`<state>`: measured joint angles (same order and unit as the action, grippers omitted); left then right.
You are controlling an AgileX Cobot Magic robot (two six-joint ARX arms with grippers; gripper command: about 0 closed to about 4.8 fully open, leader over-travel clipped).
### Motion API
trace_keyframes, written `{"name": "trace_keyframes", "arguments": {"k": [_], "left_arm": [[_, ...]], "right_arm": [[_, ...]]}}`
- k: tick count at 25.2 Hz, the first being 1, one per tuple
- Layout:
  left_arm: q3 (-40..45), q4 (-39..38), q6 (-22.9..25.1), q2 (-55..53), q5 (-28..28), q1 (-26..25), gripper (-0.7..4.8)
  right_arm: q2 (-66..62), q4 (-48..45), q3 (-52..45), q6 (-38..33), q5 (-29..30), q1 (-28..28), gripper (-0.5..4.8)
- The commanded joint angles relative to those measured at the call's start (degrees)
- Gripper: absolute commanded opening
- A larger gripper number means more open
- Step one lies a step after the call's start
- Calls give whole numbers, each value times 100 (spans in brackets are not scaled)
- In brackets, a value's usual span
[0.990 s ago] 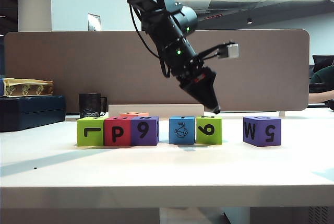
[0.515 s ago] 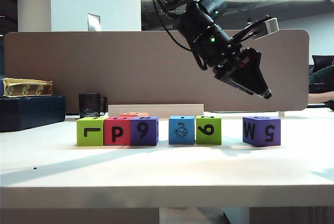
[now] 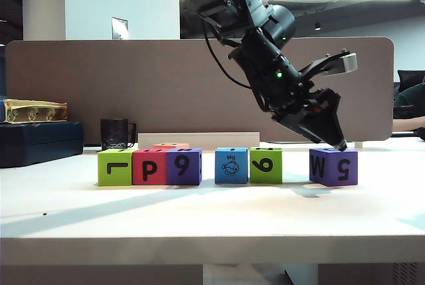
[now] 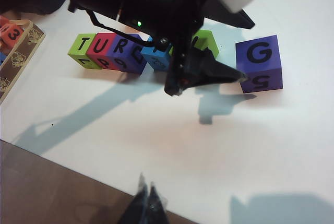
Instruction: Select the appropriate blocks from the scattered letter blocks on the table and arrange them in a row to spell out "TURING".
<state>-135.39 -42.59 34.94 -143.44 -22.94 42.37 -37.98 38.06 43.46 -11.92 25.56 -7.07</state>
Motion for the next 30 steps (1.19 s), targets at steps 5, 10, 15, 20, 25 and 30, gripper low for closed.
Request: {"name": "trace_keyframes", "arguments": {"k": [5,10,15,20,25,30], "left_arm": [[-22,267,-133,-205,22,114,403],[-22,304,-129,-234,448,144,372],[-22,269,-131,-234,538,122,267],[-35,229,-92,-229,540,116,267],[-35,7,-87,-223,546,42,226],[-35,-151,-87,-179,623,-52,174]], "right_arm": [[7,-35,20,17,26,-4,0],[7,-15,20,17,28,-4,0],[7,-15,20,17,26,-4,0],[7,-15,20,17,26,-4,0],[7,-15,17,17,26,-4,0],[4,-15,15,17,26,-4,0]]}}
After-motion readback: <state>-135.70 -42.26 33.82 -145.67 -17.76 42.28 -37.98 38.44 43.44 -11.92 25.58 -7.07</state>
